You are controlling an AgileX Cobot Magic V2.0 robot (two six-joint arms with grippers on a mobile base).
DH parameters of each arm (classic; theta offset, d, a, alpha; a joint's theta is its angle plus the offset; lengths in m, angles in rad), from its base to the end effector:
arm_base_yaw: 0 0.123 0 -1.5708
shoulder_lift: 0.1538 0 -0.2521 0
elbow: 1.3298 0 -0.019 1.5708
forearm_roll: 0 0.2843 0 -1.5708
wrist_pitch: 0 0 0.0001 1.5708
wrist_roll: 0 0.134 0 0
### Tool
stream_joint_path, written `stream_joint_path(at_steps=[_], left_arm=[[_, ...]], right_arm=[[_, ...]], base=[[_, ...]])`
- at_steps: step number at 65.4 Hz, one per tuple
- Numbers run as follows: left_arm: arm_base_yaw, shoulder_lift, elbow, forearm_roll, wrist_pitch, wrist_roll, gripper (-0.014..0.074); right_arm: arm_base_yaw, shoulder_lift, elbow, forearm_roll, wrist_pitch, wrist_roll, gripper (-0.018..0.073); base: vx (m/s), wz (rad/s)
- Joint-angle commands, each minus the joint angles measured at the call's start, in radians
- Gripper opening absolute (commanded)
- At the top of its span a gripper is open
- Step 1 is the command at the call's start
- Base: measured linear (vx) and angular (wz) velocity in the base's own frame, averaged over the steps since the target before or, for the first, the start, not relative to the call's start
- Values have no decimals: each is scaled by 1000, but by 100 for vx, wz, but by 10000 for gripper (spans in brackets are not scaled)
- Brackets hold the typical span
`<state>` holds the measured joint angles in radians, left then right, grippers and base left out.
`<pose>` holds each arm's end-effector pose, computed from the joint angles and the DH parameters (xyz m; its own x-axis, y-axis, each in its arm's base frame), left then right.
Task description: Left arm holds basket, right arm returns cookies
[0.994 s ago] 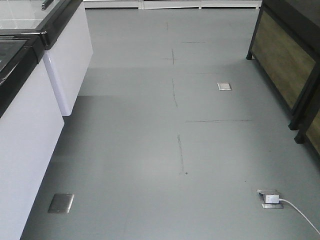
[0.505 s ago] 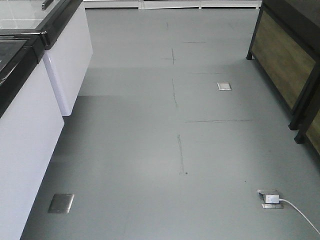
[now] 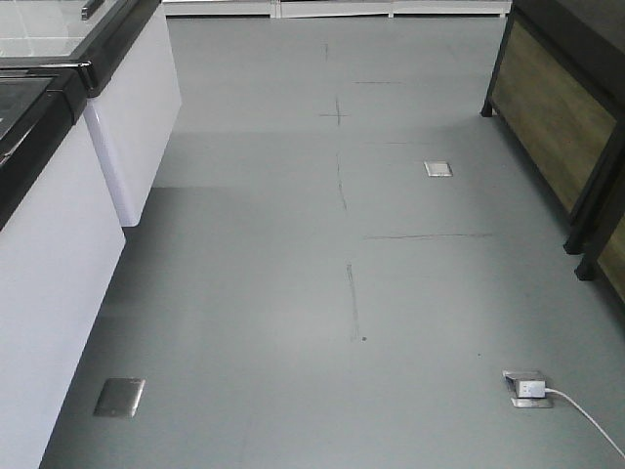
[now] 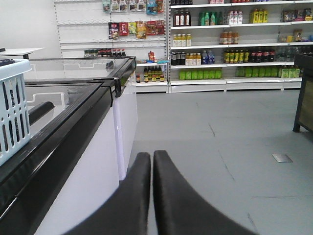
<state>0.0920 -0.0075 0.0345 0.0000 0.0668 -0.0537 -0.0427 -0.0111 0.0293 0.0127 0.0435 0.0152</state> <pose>0.1665 0.0154 0.1948 -0.0016 -0.0541 -0.9985 -0.0921 0.9943 -0.0537 0.1666 -0.0070 0.2007 0.0266 0.0268 -0.9993 0.0414 0.9988 0.0279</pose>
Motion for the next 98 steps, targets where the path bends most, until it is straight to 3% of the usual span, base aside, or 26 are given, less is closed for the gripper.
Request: stream_joint_path(at_steps=[1,31,38,55,60,72,91,98], left_arm=[[-2,-16,-30,0,-67,-12,-6],[-2,-16,-30,0,-80,-12,-6],[-2,-16,-35,0,-147,-12,-6],[-2,-4,-159,0,-112,-11,-6],[-2,51,-219,10,-98,0,-6],[-2,244,-370,29,-7,124,-6],[-5,457,-410,25,-36,98,-6],[-5,461,-410,24,-42,37,-6]], right_arm=[[-5,-13,18,-7,-75,-3,-6],[-5,-13,18,-7,-74,-3,-6],[-5,-13,18,-7,-74,-3,-6],[-5,-13,18,-7,-74,-3,-6],[-5,-13,18,-7,-74,-3,-6],[-5,-13,18,-7,-74,-3,-6],[-5,-13,18,-7,-75,-3,-6],[-5,-13,18,-7,-75,-3,-6]], base=[[0,0],[0,0],[0,0],[0,0],[0,0],[0,0],[0,0],[0,0]])
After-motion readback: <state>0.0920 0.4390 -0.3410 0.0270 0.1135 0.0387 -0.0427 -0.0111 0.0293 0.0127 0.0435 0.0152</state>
